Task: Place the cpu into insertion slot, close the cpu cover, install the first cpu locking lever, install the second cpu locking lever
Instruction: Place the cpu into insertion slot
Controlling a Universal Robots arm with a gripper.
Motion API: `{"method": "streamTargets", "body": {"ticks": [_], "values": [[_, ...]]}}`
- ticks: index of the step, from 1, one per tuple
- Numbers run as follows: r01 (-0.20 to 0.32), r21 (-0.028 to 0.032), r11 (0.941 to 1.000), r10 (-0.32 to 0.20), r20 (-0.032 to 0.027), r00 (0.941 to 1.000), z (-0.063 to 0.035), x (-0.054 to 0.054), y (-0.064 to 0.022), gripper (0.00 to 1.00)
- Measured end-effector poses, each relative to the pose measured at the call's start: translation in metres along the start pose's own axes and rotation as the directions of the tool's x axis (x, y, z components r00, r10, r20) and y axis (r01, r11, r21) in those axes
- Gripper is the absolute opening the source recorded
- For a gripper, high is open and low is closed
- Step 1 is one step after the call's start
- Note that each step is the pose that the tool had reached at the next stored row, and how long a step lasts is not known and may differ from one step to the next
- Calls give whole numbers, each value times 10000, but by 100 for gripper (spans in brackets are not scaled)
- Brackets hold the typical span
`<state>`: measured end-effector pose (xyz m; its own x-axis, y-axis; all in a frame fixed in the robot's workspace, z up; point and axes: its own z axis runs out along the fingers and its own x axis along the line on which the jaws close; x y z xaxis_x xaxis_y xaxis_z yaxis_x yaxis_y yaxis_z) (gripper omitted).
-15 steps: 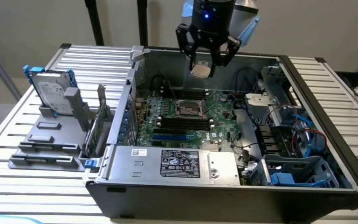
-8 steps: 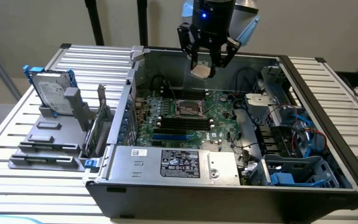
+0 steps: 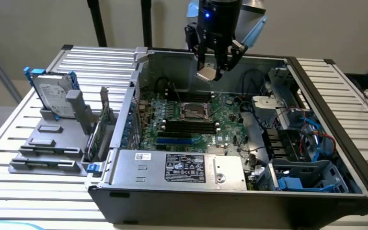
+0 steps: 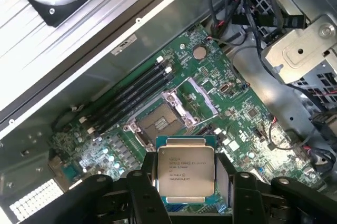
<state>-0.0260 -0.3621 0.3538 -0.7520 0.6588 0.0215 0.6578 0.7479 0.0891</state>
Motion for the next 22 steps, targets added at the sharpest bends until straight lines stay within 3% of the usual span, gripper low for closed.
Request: {"method": "streamTargets", "body": {"ticks": [6, 11, 16, 22], "values": [[-1067, -27, 9943, 1067, 95, 9942, 2, 0, 0, 55], [-1969, -59, 9804, 1970, 172, 9803, 4, 0, 0, 55], [-2798, -96, 9600, 2799, 242, 9597, 8, 0, 0, 55], [-3793, -148, 9252, 3795, 324, 9246, 13, 0, -1, 55]]}}
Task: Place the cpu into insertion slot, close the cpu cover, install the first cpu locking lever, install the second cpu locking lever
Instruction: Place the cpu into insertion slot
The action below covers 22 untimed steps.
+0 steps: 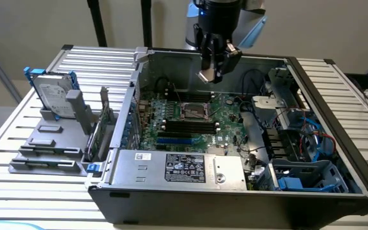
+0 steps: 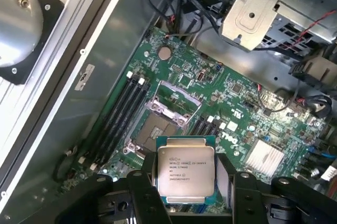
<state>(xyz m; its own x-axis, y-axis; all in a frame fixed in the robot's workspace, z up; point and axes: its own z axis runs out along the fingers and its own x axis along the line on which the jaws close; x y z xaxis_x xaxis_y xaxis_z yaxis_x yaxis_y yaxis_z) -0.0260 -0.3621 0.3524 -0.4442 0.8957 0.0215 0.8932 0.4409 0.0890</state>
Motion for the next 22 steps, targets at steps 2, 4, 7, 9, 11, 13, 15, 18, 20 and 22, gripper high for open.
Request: {"method": "streamTargets", "body": {"ticks": [2, 4, 7, 9, 11, 13, 15, 18, 20, 22], "values": [[-360, -9, 9994, 360, 31, 9993, 3, 0, 0, 55], [-710, -18, 9975, 710, 62, 9975, 5, 0, -1, 55], [-1235, -33, 9923, 1235, 108, 9923, 8, 0, -1, 55], [-1582, -45, 9874, 1583, 139, 9873, 10, 0, -1, 55], [-1931, -59, 9812, 1932, 168, 9810, 12, 0, -1, 55], [-2287, -73, 9735, 2288, 198, 9733, 13, 0, -1, 55], [-2623, -88, 9649, 2625, 227, 9647, 15, 0, -1, 55], [-3141, -111, 9493, 3143, 268, 9490, 21, 0, -2, 55], [-3467, -122, 9379, 3469, 295, 9374, 24, 0, -2, 55], [-3777, -129, 9258, 3779, 319, 9253, 28, -1, -2, 55]]}}
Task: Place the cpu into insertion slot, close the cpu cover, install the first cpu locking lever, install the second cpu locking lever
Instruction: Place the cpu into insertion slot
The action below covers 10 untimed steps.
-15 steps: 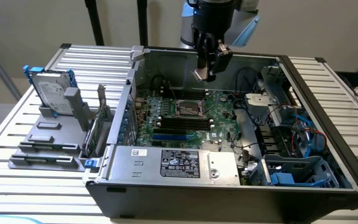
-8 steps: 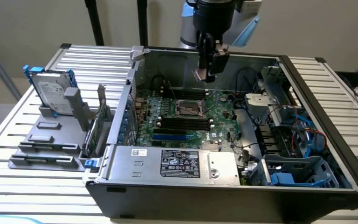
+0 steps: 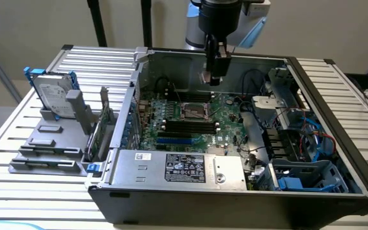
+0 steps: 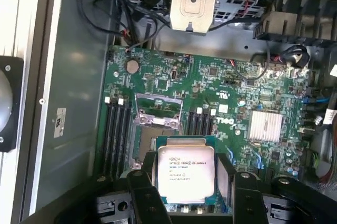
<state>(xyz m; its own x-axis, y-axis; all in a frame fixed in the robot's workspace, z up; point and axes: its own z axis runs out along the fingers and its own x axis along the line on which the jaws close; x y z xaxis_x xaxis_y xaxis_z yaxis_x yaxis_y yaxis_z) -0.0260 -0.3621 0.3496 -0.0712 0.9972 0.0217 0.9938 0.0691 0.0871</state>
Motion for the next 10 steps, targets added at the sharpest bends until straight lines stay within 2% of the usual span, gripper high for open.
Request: {"method": "streamTargets", "body": {"ticks": [4, 10], "values": [[-480, 68, 9988, 479, 43, 9988, 13, 4, -6, 55], [-577, 174, 9982, 577, 55, 9983, 57, 78, -74, 55]]}}
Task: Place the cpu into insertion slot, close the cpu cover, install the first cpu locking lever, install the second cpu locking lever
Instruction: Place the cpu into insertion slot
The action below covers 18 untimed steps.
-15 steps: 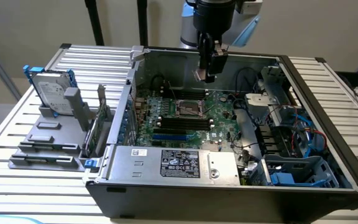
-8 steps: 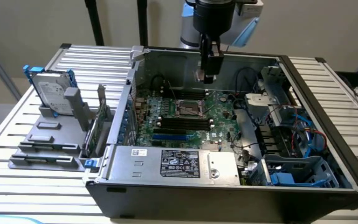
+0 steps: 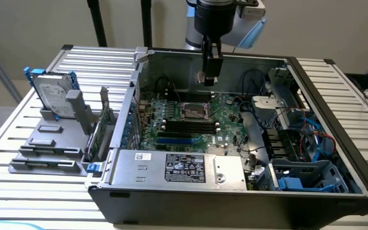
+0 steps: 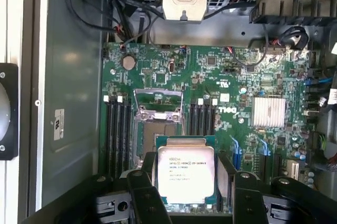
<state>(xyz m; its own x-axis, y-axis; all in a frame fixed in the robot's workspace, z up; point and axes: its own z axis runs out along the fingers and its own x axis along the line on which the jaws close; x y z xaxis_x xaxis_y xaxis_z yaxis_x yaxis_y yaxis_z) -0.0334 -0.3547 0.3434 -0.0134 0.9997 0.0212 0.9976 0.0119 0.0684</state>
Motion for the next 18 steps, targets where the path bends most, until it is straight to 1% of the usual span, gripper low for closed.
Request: {"method": "streamTargets", "body": {"ticks": [6, 11, 18], "values": [[-90, 7, 10000, 90, 6, 10000, 82, 76, -32, 55], [-150, 7, 9999, 150, 10, 9999, 169, 150, -44, 55], [-155, 7, 9999, 155, 11, 9999, 296, 191, -61, 55]]}}
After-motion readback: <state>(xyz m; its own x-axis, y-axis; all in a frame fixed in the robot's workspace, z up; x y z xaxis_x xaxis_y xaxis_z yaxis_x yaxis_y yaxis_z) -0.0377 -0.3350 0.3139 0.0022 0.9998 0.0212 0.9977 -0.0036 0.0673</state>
